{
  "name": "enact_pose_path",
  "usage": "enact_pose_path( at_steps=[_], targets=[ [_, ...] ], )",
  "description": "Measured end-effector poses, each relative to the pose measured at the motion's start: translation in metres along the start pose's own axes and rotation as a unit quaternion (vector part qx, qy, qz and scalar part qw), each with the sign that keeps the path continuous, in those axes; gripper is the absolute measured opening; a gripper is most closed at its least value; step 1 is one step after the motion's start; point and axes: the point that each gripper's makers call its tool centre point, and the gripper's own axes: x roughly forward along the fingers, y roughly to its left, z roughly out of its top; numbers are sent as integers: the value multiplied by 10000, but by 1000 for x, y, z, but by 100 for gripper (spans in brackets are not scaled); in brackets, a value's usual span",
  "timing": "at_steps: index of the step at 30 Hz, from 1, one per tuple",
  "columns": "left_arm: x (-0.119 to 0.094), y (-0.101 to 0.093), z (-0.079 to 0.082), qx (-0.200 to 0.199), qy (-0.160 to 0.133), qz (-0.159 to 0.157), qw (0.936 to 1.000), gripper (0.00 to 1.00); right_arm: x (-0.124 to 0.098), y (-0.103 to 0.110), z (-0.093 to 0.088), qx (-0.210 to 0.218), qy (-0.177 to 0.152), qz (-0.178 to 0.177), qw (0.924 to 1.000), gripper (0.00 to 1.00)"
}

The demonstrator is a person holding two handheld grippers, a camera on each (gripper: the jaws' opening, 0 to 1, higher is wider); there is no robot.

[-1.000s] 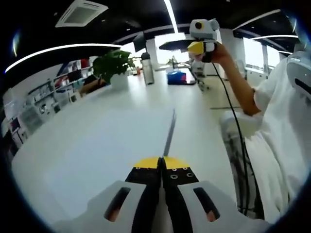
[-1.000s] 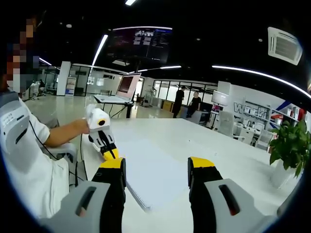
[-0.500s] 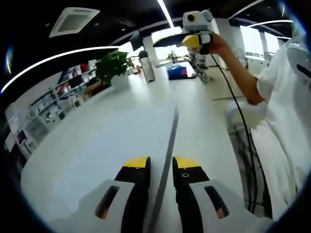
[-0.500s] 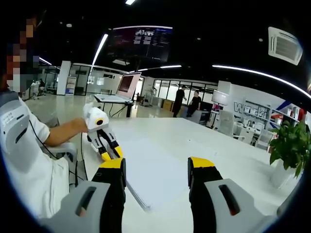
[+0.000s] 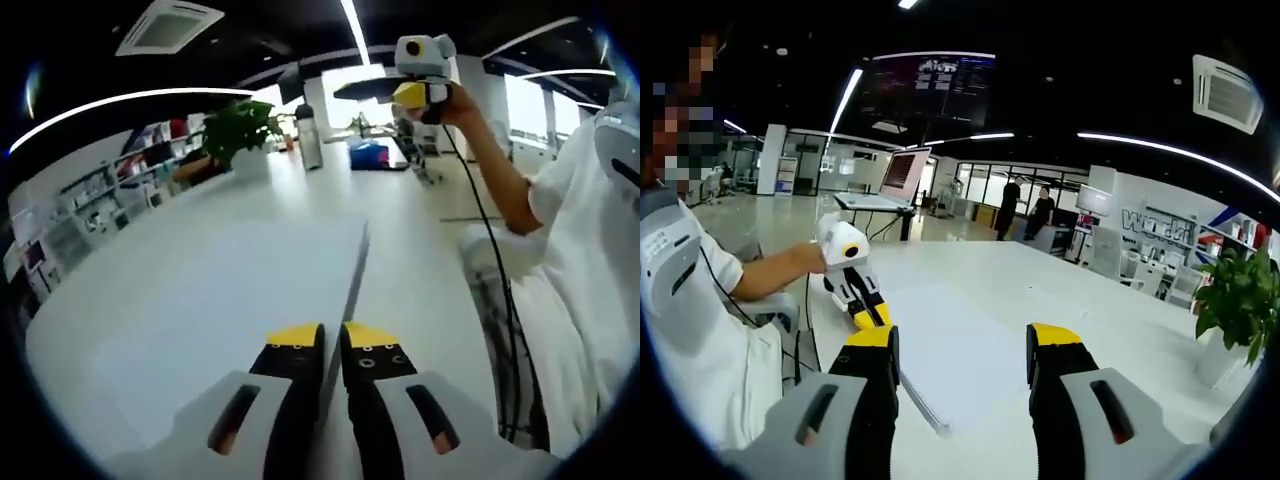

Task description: Grasp the top corner of one sheet in the document stack and pull a single sheet out from the document stack, separating that one sheet from the rest and lifting it clear until the single sheet is fully removed from the stack

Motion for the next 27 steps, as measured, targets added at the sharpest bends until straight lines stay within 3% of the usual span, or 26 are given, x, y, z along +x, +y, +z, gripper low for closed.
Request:
enact_pose_path(
  at_steps=[11,14,18,27],
  targets=[
    [-1,3,-1,-522,-201,-156,9983,5,0,0,0,5,-5,1,10000,51],
    [-1,2,-1,-497,-186,-151,9985,5,-1,-1,0,12,-6,1,10000,51],
    [0,-3,-1,-378,-114,-156,9991,12,0,-1,0,14,-1,-2,10000,51],
    [0,2,2,-182,-73,70,9998,10,-1,-1,0,-1,-3,-18,10000,51]
  ],
)
